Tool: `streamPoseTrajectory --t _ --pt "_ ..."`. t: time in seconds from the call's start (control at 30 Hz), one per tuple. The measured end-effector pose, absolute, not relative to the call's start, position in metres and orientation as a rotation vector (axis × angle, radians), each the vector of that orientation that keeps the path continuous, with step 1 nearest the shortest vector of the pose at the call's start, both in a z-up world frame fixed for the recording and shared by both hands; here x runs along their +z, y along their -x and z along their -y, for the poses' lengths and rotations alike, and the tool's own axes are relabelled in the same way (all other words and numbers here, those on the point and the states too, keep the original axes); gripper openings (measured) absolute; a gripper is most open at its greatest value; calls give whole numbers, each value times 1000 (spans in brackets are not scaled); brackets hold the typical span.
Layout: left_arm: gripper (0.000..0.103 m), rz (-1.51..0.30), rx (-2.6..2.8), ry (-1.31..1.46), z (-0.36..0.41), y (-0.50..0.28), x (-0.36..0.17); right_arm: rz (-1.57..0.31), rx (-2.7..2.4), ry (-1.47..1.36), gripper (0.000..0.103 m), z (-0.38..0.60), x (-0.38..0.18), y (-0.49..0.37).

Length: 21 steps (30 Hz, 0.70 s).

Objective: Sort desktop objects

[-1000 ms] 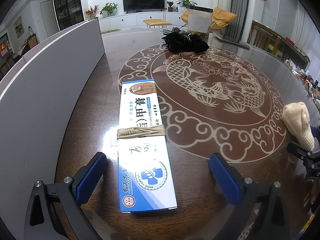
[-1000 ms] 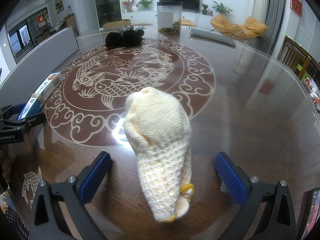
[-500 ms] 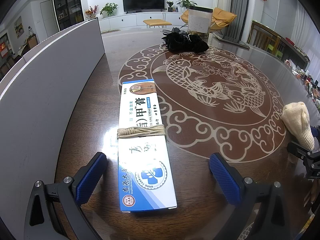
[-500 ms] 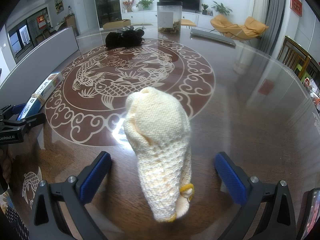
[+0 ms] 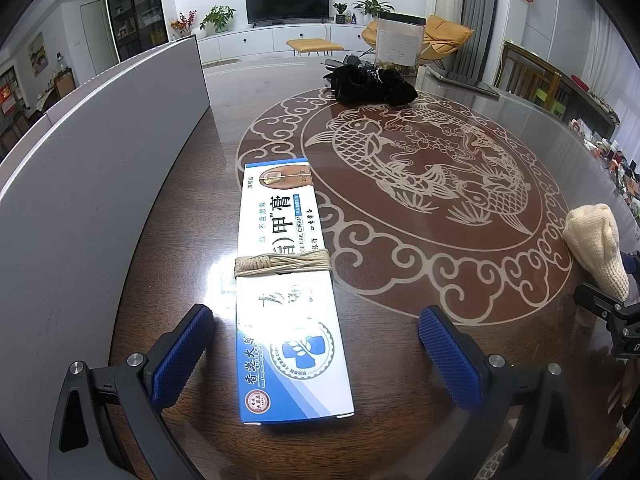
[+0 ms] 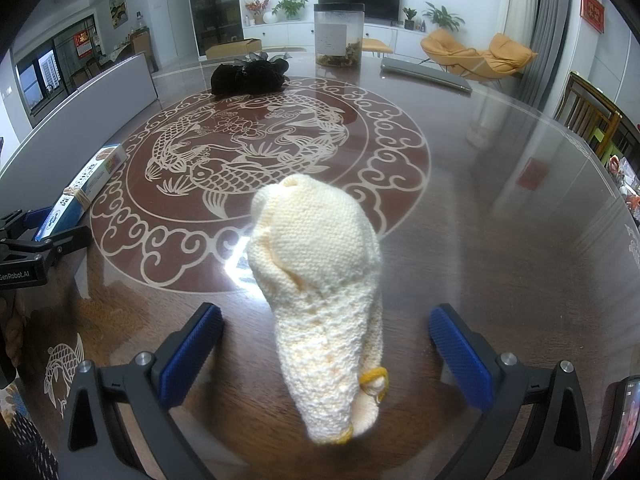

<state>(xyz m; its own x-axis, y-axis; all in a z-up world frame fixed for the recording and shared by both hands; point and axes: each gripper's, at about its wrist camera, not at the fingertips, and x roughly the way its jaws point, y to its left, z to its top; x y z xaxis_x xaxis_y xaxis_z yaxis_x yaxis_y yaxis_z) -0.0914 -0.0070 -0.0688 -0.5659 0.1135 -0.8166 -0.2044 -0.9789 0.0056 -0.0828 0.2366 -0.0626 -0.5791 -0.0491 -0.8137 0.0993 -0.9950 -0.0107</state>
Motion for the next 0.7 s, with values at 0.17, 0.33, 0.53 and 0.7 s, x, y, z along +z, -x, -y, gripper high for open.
streamPoseTrajectory --t 0.17,0.33,0.53,0.7 --pt "103 -148 2627 1359 7 91 -69 -84 -2719 -1398 103 -236 -63 83" --pt "103 -148 2627 1359 7 92 -69 -84 -2719 -1398 103 -236 -63 83" --pt "103 -148 2627 1359 7 92 -69 -84 -2719 -1398 103 -236 -63 82" --pt "103 -148 2627 1359 7 91 -69 -84 -2719 -1398 103 -236 -63 82"
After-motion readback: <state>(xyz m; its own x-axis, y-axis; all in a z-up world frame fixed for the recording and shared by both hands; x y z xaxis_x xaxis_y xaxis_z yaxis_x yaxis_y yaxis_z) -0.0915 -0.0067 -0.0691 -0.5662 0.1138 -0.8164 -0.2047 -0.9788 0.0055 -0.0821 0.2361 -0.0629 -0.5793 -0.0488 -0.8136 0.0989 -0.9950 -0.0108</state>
